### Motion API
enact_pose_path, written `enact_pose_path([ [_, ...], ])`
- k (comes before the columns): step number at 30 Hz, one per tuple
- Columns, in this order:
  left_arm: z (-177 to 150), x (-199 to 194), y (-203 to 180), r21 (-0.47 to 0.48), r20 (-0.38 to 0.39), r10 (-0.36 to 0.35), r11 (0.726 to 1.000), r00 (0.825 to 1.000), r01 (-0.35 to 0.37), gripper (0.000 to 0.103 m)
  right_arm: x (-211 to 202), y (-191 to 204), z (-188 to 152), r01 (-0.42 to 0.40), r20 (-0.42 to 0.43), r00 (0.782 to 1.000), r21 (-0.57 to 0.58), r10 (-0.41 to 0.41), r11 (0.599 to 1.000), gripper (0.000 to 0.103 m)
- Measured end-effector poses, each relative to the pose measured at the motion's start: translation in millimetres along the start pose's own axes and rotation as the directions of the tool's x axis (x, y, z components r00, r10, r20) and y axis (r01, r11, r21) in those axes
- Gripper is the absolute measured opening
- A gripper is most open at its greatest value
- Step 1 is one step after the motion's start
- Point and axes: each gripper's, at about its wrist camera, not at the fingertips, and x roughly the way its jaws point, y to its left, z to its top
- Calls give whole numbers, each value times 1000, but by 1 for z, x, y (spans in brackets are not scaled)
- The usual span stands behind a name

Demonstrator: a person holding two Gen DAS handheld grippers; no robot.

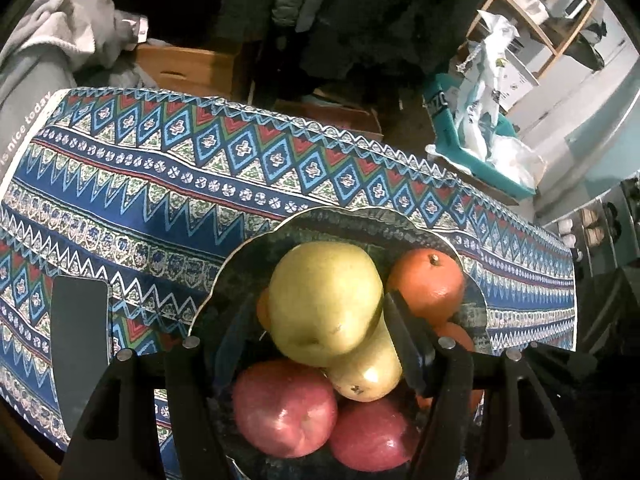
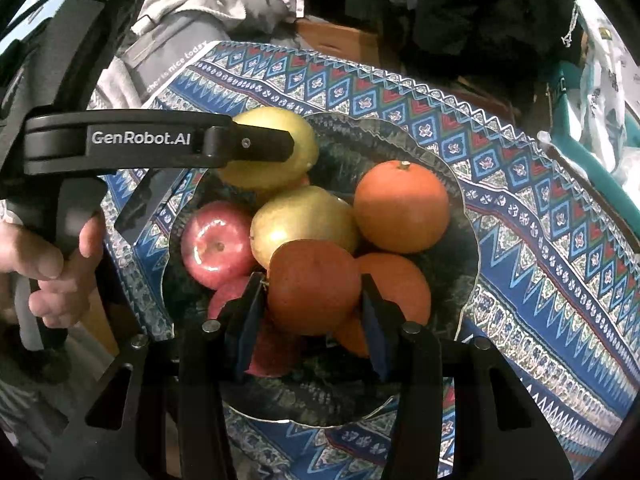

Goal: Organize fruits
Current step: 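Lower the pear and tangerine into the bowl and open both grippers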

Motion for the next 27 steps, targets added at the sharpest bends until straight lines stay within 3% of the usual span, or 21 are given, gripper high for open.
enact_pose_path([
  [13, -7, -12, -3, -1, 10, 6, 1000, 1000, -6, 67, -11, 7, -11, 8, 3, 1000, -10, -8, 1000, 49],
  [27, -27, -51, 2, -37, 48, 9, 999, 999, -7, 67, -35, 2, -9, 19, 48, 999, 18, -20, 1000, 49],
])
